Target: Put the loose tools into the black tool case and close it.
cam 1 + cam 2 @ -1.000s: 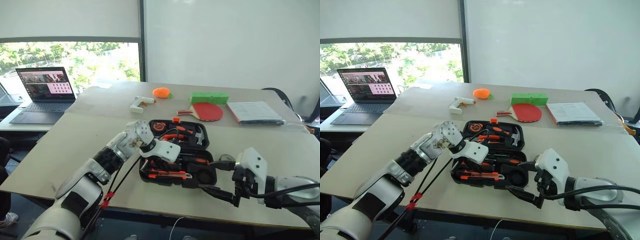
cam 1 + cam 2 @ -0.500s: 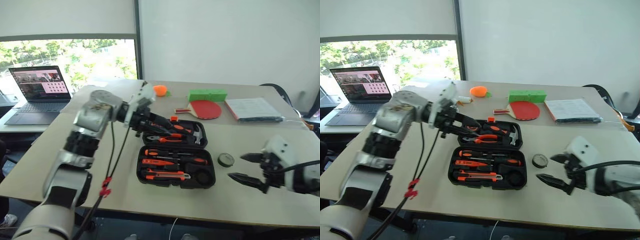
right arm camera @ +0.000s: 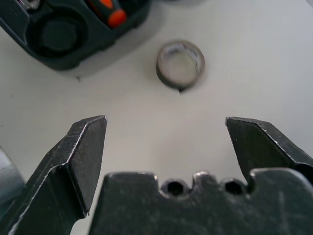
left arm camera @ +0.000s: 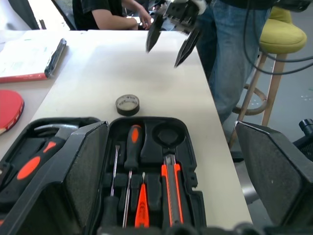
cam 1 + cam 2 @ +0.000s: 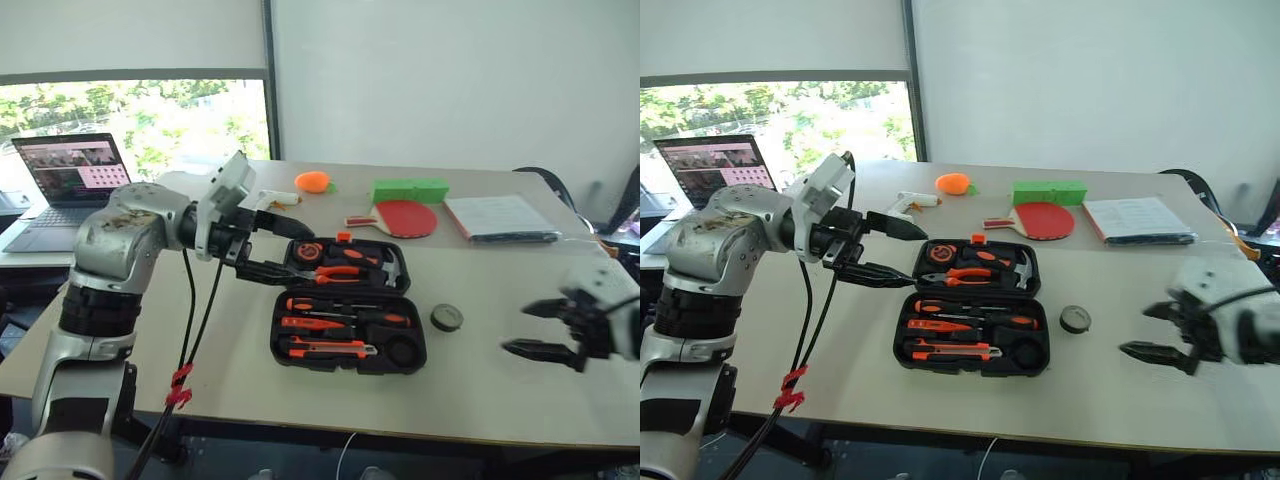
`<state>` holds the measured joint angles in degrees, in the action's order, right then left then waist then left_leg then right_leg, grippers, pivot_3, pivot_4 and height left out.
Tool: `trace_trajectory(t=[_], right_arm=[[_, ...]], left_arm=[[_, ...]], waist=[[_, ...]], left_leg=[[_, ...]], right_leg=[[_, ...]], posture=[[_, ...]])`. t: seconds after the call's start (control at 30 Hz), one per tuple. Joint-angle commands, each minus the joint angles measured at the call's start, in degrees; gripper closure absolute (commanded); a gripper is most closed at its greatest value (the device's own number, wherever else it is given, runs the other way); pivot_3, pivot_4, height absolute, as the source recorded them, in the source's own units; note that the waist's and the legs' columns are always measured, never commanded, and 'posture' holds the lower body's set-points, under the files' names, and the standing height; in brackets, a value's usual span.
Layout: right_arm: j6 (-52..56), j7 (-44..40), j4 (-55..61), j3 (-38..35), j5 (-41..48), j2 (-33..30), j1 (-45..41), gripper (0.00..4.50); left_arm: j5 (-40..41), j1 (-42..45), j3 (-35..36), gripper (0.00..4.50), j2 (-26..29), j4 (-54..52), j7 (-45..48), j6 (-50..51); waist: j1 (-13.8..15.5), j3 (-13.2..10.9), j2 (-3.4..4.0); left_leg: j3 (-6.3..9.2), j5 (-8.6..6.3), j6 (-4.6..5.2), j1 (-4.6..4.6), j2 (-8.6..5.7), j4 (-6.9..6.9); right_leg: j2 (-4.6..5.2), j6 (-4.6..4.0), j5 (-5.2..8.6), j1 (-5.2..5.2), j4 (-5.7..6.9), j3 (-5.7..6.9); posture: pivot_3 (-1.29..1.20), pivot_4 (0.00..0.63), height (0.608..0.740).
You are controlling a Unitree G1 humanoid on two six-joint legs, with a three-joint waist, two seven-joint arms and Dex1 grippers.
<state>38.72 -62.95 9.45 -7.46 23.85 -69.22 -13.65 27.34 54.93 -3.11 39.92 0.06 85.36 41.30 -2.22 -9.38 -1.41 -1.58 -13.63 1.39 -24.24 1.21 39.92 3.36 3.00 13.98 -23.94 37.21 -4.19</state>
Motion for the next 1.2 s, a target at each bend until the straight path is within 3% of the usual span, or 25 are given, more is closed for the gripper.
trace_trajectory(t=[0.03,0.23,0.27,0.67,0.87,1.0,1.1,1.2], right_arm=[[-1.50,0.29,-6.14,10.13,-7.56,3.04,-10.29,0.00],[-6.68,-3.39,-16.08,21.93,-16.92,8.23,-21.04,0.00],[-7.68,-3.94,-17.61,23.12,-18.06,8.94,-22.00,0.50],[-15.18,-7.58,-26.79,25.38,-23.03,14.17,-24.66,4.34],[-11.81,-11.21,-17.55,20.32,-18.80,10.71,-23.36,4.43],[-2.06,-13.20,-1.91,15.04,-9.42,10.43,-20.84,4.43],[4.10,-12.04,9.53,15.43,-5.52,10.54,-17.53,4.43],[4.20,-9.27,13.32,18.05,-7.43,10.92,-14.20,4.43]], left_arm=[[0.80,0.30,0.67,0.06,-0.23,-1.95,-2.29,-1.80],[1.30,-0.34,0.35,0.06,-0.35,-3.60,-3.99,-2.41],[1.25,-0.45,0.33,0.00,-0.20,-3.79,-4.23,-2.41],[0.39,-0.08,-0.20,0.00,0.61,-2.91,-5.73,-3.76],[0.57,-1.38,-1.07,0.00,1.31,-4.20,-4.97,-3.82],[0.43,-2.54,-1.82,0.00,1.79,-5.47,-4.81,-4.42],[0.64,-2.69,-2.19,0.00,1.75,-5.83,-5.13,-4.49],[0.60,-2.50,-2.51,0.00,1.64,-5.80,-5.18,-4.59]], waist=[[-0.05,0.00,0.00],[0.61,-0.01,0.02],[0.75,-0.01,0.02],[1.36,-0.01,0.02],[1.38,-0.04,0.07],[1.25,-0.04,0.07],[1.34,-0.04,0.07],[1.51,-0.04,0.07]], left_leg=[[-0.01,0.00,0.00,-0.02,-0.01,-0.02],[-0.05,-0.01,0.01,-0.28,-0.07,-0.05],[-0.06,-0.01,0.01,-0.33,-0.08,-0.06],[-0.11,-0.01,0.01,-0.33,-0.07,-0.02],[-0.10,-0.01,0.01,-0.33,-0.08,-0.02],[0.03,-0.01,0.01,-0.32,-0.05,-0.06],[0.24,-0.01,0.01,-0.30,-0.02,-0.05],[0.28,-0.01,0.01,-0.30,-0.05,0.01]], right_leg=[[0.00,-0.01,0.00,-0.03,-0.01,0.00],[0.09,0.02,0.01,-0.30,-0.02,0.05],[0.10,0.02,0.01,-0.33,-0.05,0.06],[0.11,0.02,0.01,-0.29,-0.03,0.11],[0.12,0.02,0.01,-0.32,0.00,0.10],[0.10,0.02,0.01,-0.31,0.00,0.11],[0.07,0.01,0.00,-0.30,0.04,0.12],[0.11,0.01,0.01,-0.25,0.03,0.14]], posture=[[0.00,0.150,0.736],[0.00,0.150,0.736],[0.00,0.150,0.736],[0.00,0.150,0.736],[0.00,0.150,0.736],[0.00,0.150,0.736],[0.00,0.150,0.736],[0.00,0.150,0.736]])
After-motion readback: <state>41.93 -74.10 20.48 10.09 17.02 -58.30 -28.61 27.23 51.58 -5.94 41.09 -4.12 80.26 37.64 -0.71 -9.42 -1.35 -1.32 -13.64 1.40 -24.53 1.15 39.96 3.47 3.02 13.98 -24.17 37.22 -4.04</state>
